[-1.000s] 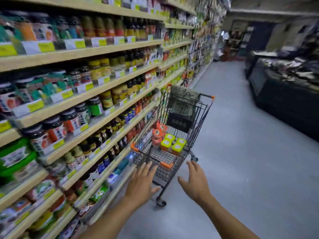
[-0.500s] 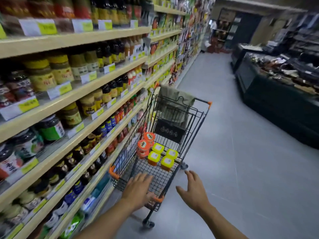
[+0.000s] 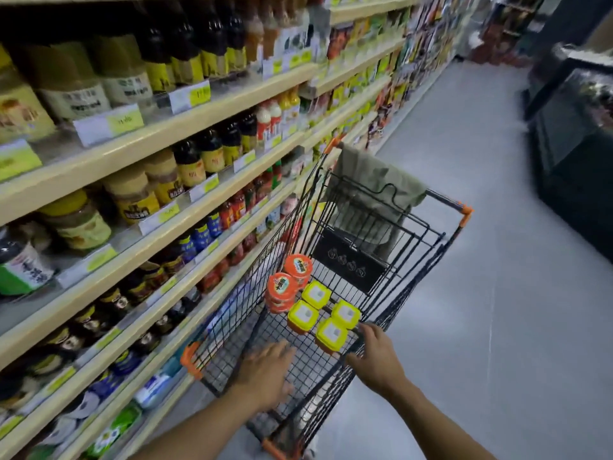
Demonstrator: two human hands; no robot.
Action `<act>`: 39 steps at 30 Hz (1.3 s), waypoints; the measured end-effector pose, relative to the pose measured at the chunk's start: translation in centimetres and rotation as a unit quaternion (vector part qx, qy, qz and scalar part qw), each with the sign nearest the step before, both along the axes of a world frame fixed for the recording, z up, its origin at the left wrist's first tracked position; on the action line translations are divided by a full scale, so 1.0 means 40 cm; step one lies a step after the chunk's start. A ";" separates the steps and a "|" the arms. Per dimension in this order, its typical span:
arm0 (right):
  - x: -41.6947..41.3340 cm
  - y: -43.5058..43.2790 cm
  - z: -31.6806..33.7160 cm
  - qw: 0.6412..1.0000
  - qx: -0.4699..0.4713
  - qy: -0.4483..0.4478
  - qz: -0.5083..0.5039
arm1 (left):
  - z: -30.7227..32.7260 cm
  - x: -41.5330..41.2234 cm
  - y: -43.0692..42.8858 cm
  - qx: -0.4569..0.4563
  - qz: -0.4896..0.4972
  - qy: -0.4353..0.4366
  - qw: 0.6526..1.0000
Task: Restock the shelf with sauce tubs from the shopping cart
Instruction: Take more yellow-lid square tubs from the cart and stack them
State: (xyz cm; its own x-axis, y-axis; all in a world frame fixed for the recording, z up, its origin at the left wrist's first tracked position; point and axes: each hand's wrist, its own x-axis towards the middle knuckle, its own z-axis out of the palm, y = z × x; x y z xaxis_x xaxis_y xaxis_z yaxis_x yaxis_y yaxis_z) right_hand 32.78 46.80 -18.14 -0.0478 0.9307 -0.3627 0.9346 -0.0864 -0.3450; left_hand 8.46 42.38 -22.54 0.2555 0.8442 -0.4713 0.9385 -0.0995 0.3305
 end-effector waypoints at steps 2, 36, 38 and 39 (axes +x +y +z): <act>0.034 0.109 -0.034 0.999 -0.034 -0.025 0.035 | -0.027 0.029 0.060 -0.039 0.019 -0.008 0.999; 0.155 0.788 -0.729 0.836 -0.191 -0.242 0.454 | -0.668 0.419 0.540 -0.236 0.194 -0.001 0.952; 0.158 0.802 -0.732 0.830 -0.190 -0.239 0.467 | -0.688 0.436 0.543 -0.246 0.226 -0.012 0.943; 0.158 0.807 -0.739 0.823 -0.184 -0.245 0.478 | -0.696 0.442 0.544 -0.247 0.240 -0.014 0.939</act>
State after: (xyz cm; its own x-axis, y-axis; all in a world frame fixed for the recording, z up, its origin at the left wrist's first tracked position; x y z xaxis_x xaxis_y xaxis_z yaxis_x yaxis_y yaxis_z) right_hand 39.09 79.08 -47.71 -0.4593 0.3746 -0.8055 0.6549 0.7554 -0.0221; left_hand 26.14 64.15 -50.38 -0.0807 0.5450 -0.8346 0.8265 0.5046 0.2496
